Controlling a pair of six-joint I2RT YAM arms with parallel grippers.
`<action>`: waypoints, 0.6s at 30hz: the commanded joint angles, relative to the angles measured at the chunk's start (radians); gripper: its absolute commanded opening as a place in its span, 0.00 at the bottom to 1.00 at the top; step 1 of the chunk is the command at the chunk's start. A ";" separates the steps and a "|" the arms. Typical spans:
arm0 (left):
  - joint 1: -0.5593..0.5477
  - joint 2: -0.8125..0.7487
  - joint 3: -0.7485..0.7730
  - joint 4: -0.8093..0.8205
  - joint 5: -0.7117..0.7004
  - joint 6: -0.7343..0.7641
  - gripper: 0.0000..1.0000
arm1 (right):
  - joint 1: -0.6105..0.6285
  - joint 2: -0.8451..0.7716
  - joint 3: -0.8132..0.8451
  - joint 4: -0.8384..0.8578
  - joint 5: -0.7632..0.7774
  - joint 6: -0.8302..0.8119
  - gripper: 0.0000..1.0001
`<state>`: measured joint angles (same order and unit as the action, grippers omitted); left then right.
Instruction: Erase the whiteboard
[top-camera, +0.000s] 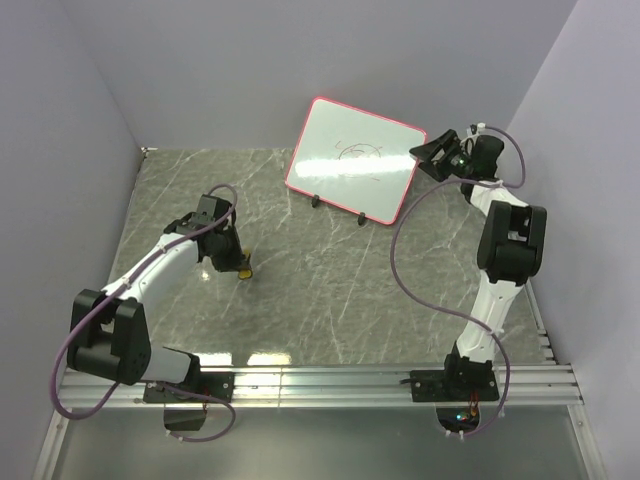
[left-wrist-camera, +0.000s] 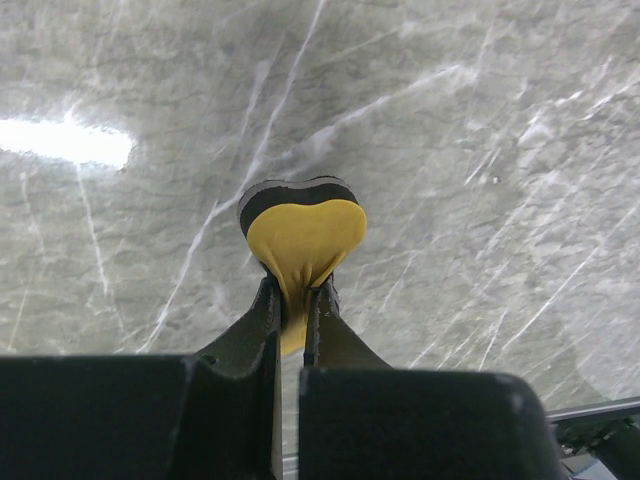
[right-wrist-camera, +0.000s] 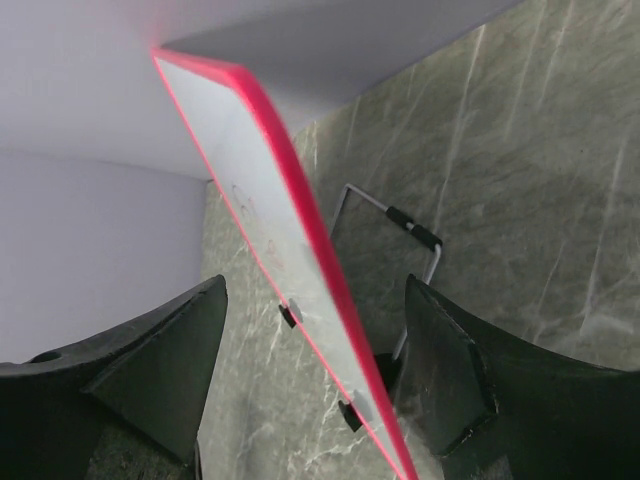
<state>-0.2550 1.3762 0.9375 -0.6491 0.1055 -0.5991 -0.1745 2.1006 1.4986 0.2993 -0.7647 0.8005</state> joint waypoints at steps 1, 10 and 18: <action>-0.004 -0.039 0.038 -0.033 -0.033 -0.004 0.00 | 0.007 0.033 0.041 0.062 0.019 0.020 0.79; -0.004 -0.025 0.032 -0.037 -0.035 0.009 0.00 | 0.081 0.160 0.026 0.517 -0.149 0.333 0.78; -0.004 -0.028 0.043 -0.043 -0.053 0.010 0.00 | 0.119 0.234 0.061 0.606 -0.162 0.431 0.71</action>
<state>-0.2554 1.3647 0.9382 -0.6788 0.0757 -0.5957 -0.0635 2.3276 1.5055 0.7948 -0.8959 1.1786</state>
